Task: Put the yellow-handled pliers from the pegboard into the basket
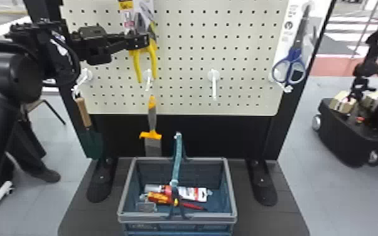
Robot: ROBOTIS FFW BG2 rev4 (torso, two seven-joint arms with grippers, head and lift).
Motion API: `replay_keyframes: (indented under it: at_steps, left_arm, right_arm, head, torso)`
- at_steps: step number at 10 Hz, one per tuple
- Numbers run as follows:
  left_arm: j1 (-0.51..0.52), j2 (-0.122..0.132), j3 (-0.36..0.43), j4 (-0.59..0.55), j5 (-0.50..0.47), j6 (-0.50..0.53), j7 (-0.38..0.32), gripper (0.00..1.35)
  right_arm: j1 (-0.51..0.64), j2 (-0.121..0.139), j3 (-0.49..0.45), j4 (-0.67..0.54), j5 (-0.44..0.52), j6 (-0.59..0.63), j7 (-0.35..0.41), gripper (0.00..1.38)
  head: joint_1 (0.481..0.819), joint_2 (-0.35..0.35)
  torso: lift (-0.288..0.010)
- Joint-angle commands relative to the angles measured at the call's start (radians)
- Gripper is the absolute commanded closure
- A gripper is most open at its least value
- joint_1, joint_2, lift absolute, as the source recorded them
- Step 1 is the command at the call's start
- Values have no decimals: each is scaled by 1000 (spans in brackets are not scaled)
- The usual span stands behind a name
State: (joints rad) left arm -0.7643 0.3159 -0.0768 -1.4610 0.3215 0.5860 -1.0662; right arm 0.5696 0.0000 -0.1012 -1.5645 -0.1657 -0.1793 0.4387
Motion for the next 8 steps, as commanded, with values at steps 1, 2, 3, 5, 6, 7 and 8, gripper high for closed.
replay_keyframes:
  at_steps: [1,2,3,5,6,7,8]
  left_arm:
    - [0,0,0,-1,1,0,0,1190]
    - [0,0,0,-1,2,0,0,1190]
    - [0,0,0,2,2,2,0,1190]
    - [2,0,3,-1,4,3,0,1190]
    - [5,-1,3,-1,5,3,0,1190]
    - [5,-5,5,-11,8,3,-1,1190]
    - [11,-8,9,-42,7,6,-1,1190]
  right_arm:
    - [-2,1,0,0,0,1,0,145]
    - [-2,1,0,0,0,0,0,145]
    - [-4,1,0,0,0,0,0,145]
    - [-4,1,0,0,0,0,0,145]
    - [-4,1,0,0,0,0,0,145]
    - [-4,1,0,0,-2,0,0,145]
    - [-2,1,0,-3,-2,0,0,145]
  head:
    - [549,0]
    - [549,0]
    - [549,0]
    - [549,0]
    - [549,0]
    - [549,0]
    - [549,0]
  torso:
    - [-100]
    - [-100]
    - [-100]
    - [-100]
    - [-100]
    - [-100]
    - [-100]
